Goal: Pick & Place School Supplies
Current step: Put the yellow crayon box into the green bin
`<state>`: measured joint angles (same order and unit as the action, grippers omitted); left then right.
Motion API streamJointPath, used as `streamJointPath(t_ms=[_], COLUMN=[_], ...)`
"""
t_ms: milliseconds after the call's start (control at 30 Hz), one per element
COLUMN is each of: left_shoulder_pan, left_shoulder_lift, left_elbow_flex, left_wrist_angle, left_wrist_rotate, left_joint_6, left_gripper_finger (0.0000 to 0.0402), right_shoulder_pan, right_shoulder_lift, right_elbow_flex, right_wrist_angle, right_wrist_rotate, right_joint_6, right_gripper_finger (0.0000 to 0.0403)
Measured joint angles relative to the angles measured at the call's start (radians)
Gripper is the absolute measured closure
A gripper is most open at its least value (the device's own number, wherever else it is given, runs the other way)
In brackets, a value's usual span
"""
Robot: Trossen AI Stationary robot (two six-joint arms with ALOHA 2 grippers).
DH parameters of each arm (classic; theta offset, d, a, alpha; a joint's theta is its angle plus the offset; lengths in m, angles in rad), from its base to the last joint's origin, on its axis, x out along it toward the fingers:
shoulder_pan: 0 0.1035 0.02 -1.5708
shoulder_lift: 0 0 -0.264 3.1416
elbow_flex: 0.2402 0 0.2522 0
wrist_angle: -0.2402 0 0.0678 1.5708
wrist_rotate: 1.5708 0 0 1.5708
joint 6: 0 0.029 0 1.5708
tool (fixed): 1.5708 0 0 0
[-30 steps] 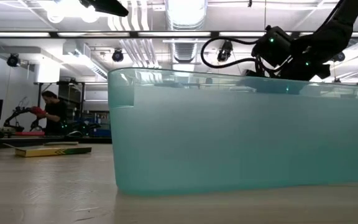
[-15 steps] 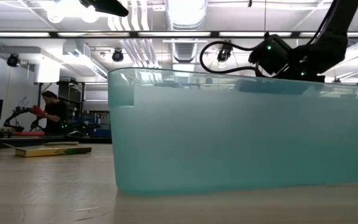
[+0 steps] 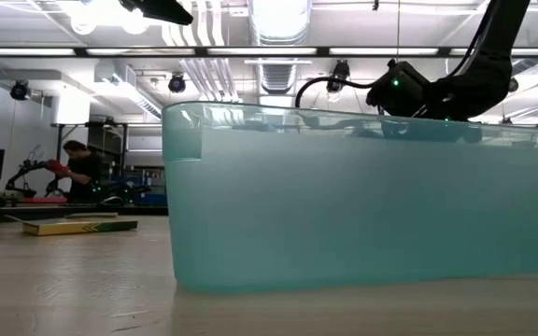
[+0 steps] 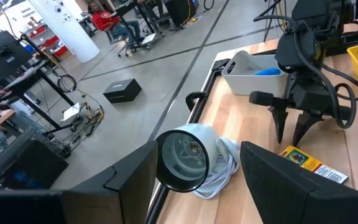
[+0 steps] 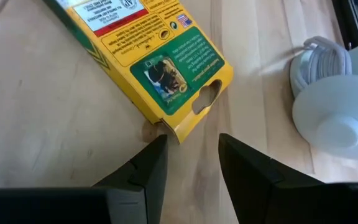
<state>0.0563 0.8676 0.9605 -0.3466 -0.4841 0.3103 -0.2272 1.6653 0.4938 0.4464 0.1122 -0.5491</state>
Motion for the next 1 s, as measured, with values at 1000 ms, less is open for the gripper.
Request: streamJointPath(t_ms=[1000], left_shoulder_pan=[0.0], left_shoulder_lift=[0.0], left_elbow_flex=[0.0], left_wrist_angle=[0.001], left_wrist_rotate=[0.0], left_joint_6=[0.0], left_gripper_finger=[0.0165], right_shoulder_pan=[-0.001], right_shoulder_lift=[0.002], right_elbow_flex=[0.036], right_wrist_angle=[-0.065], right_wrist_rotate=[-0.017], right_joint_6=[0.046], right_gripper_finger=[0.0271])
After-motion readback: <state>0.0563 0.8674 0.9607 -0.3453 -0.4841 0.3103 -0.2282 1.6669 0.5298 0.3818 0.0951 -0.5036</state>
